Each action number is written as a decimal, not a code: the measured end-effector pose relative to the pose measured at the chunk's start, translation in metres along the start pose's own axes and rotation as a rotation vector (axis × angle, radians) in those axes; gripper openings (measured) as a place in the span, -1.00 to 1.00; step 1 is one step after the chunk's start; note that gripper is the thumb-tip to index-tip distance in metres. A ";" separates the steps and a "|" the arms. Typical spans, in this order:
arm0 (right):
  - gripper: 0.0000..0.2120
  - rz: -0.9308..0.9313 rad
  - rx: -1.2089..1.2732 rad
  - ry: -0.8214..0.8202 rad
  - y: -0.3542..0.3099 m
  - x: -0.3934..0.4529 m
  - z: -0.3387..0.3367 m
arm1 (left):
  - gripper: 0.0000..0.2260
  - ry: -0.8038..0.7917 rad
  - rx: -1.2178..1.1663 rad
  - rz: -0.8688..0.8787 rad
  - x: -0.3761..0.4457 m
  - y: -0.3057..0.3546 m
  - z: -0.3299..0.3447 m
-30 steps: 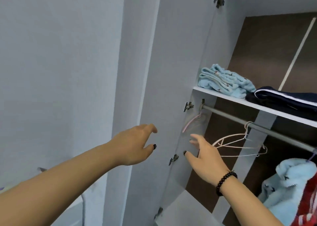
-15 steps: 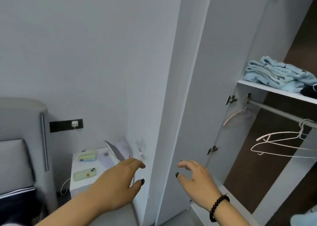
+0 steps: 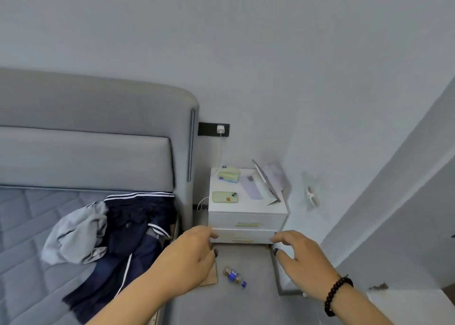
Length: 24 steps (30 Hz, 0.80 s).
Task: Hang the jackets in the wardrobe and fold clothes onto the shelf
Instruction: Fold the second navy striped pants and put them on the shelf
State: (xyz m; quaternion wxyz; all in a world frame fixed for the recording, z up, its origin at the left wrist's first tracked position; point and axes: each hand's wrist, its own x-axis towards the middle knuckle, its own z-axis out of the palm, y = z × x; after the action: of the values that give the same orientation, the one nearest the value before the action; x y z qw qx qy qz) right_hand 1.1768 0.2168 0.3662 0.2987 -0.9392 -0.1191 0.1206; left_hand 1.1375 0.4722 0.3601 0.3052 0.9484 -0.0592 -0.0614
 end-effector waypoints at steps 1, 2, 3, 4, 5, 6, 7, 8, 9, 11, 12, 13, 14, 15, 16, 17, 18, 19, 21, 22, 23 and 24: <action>-0.79 -0.021 0.002 -0.027 -0.012 0.018 0.011 | -0.68 0.008 -0.016 -0.038 0.002 -0.018 -0.006; -0.79 -0.041 0.004 -0.050 -0.024 0.037 0.023 | -0.68 0.019 -0.031 -0.074 0.004 -0.036 -0.012; -0.79 -0.054 0.002 -0.075 -0.036 0.054 0.035 | -0.68 0.030 -0.044 -0.107 0.006 -0.054 -0.018; -0.78 -0.066 0.001 -0.103 -0.047 0.073 0.047 | -0.68 0.041 -0.062 -0.139 0.009 -0.073 -0.024; -0.77 -0.078 -0.003 -0.130 -0.059 0.091 0.059 | -0.68 0.050 -0.083 -0.168 0.012 -0.091 -0.031; -0.77 -0.096 -0.008 -0.154 -0.071 0.109 0.072 | -0.69 0.060 -0.105 -0.194 0.015 -0.110 -0.037; -0.78 -0.115 -0.012 -0.176 -0.083 0.127 0.085 | -0.70 0.070 -0.125 -0.217 0.019 -0.129 -0.043; -0.79 -0.130 -0.013 -0.199 -0.094 0.145 0.099 | -0.71 0.079 -0.147 -0.242 0.023 -0.149 -0.048; -0.79 -0.134 -0.009 -0.223 -0.103 0.164 0.112 | -0.71 0.090 -0.171 -0.266 0.027 -0.169 -0.051; -0.79 -0.123 -0.010 -0.272 -0.119 0.198 0.142 | -0.73 0.108 -0.215 -0.311 0.036 -0.211 -0.053; -0.79 -0.114 -0.014 -0.294 -0.125 0.216 0.158 | -0.73 0.110 -0.233 -0.334 0.042 -0.232 -0.054; -0.79 -0.101 -0.017 -0.316 -0.130 0.232 0.174 | -0.73 0.104 -0.250 -0.355 0.048 -0.253 -0.053; -0.79 -0.084 -0.013 -0.340 -0.135 0.248 0.190 | -0.73 0.094 -0.266 -0.375 0.056 -0.273 -0.052; -0.80 -0.063 -0.002 -0.364 -0.139 0.263 0.204 | -0.73 0.089 -0.281 -0.395 0.065 -0.293 -0.051; -0.80 -0.042 0.012 -0.383 -0.143 0.276 0.218 | -0.72 0.085 -0.296 -0.415 0.074 -0.313 -0.048; -0.80 -0.022 0.027 -0.397 -0.147 0.288 0.232 | -0.72 0.079 -0.313 -0.438 0.083 -0.331 -0.045; -0.79 -0.002 0.041 -0.406 -0.149 0.300 0.246 | -0.71 0.070 -0.333 -0.467 0.092 -0.349 -0.041; -0.79 0.013 0.047 -0.413 -0.150 0.310 0.259 | -0.71 0.060 -0.353 -0.497 0.100 -0.366 -0.036; -0.80 0.044 0.052 -0.429 -0.149 0.328 0.286 | -0.70 0.040 -0.394 -0.559 0.115 -0.401 -0.021; -0.81 0.062 0.058 -0.440 -0.148 0.336 0.300 | -0.71 0.031 -0.420 -0.599 0.122 -0.419 -0.011; -0.81 0.089 0.071 -0.450 -0.145 0.344 0.313 | -0.72 0.025 -0.450 -0.643 0.129 -0.436 -0.002; -0.82 0.125 0.090 -0.461 -0.142 0.351 0.328 | -0.73 0.024 -0.484 -0.692 0.134 -0.453 0.008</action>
State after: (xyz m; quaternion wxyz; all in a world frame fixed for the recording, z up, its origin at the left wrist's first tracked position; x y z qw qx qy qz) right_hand 1.3881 0.6075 0.1355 0.2971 -0.8781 -0.1205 0.3552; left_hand 1.3022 0.8125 0.0773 0.4813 0.8139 0.2825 -0.1615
